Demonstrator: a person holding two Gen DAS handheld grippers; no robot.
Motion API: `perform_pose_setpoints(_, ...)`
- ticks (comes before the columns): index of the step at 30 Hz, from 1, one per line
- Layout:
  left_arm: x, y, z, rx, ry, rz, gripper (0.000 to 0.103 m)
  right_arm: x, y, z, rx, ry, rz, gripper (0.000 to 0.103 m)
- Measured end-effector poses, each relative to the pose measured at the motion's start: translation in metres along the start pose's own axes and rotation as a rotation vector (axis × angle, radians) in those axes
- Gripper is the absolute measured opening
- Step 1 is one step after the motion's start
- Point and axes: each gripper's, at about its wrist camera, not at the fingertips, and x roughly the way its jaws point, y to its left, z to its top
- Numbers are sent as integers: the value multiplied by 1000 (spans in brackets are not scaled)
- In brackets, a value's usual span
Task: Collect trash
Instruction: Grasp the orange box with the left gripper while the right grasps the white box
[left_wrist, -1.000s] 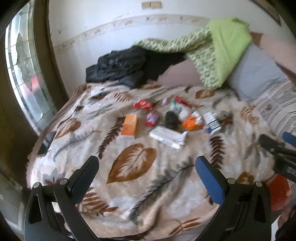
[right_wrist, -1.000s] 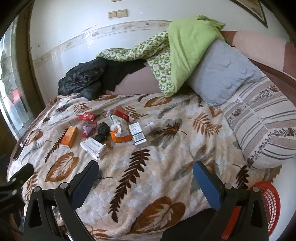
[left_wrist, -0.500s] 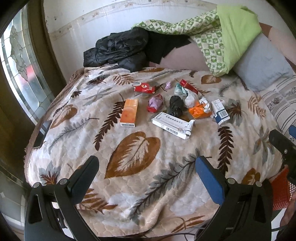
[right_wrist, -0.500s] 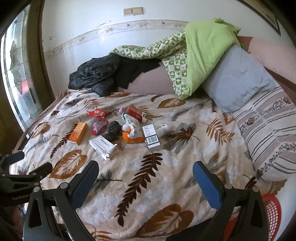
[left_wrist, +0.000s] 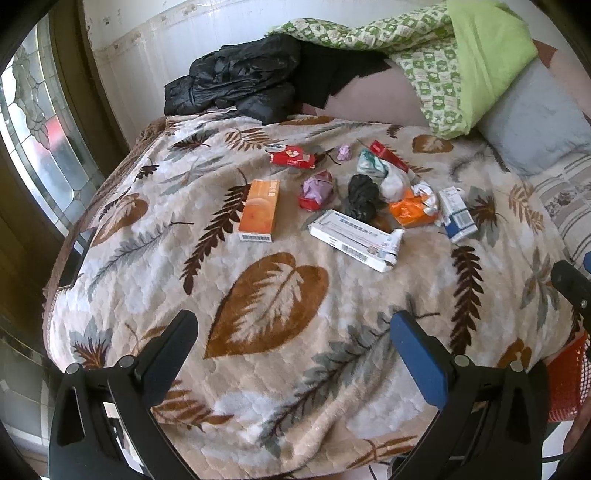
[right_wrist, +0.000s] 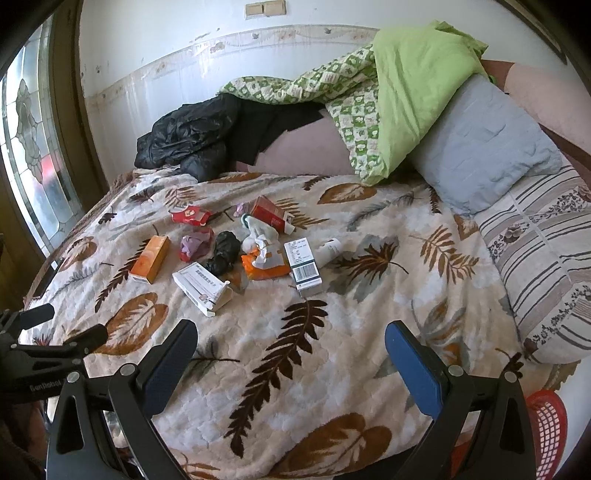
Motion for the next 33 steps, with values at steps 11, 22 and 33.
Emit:
perform_pose_setpoints(11,43,42,41,-76,3,2,103,50,-12,18,-5,41,40,102)
perform_pose_setpoints(22,109,29,83,-28,19,-5,103,167,-25,35,16,244,95,69)
perform_pose_setpoints(33,198,53,120,26,107,-64,103,213,-20,45,-20,271,67,69)
